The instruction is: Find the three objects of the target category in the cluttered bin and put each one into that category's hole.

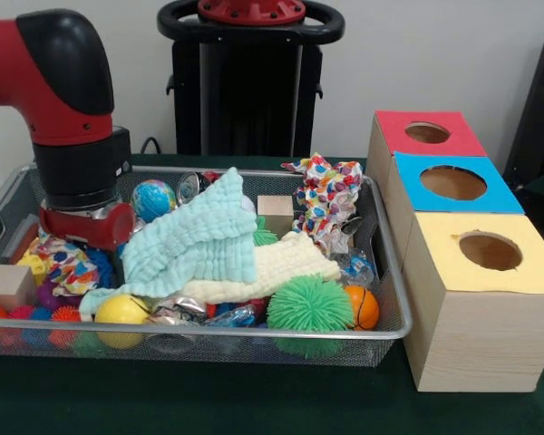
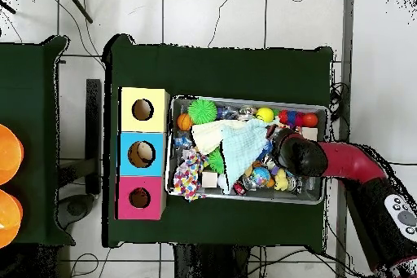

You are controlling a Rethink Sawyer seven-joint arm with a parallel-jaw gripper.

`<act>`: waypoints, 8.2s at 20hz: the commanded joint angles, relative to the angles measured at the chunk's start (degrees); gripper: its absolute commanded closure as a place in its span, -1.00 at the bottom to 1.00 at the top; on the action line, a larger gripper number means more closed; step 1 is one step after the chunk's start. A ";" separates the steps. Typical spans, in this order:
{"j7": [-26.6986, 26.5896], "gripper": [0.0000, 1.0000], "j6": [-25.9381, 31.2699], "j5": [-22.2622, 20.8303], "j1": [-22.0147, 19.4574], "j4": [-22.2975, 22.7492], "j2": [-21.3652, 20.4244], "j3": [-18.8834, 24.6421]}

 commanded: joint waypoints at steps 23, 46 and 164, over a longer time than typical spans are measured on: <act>10.45 -1.00 -1.94 8.17 16.37 19.92 -20.48 -12.50; 17.24 -1.00 -10.31 21.48 31.94 23.09 -18.05 -24.65; 3.87 -1.00 -18.94 24.83 31.12 7.95 2.52 -23.62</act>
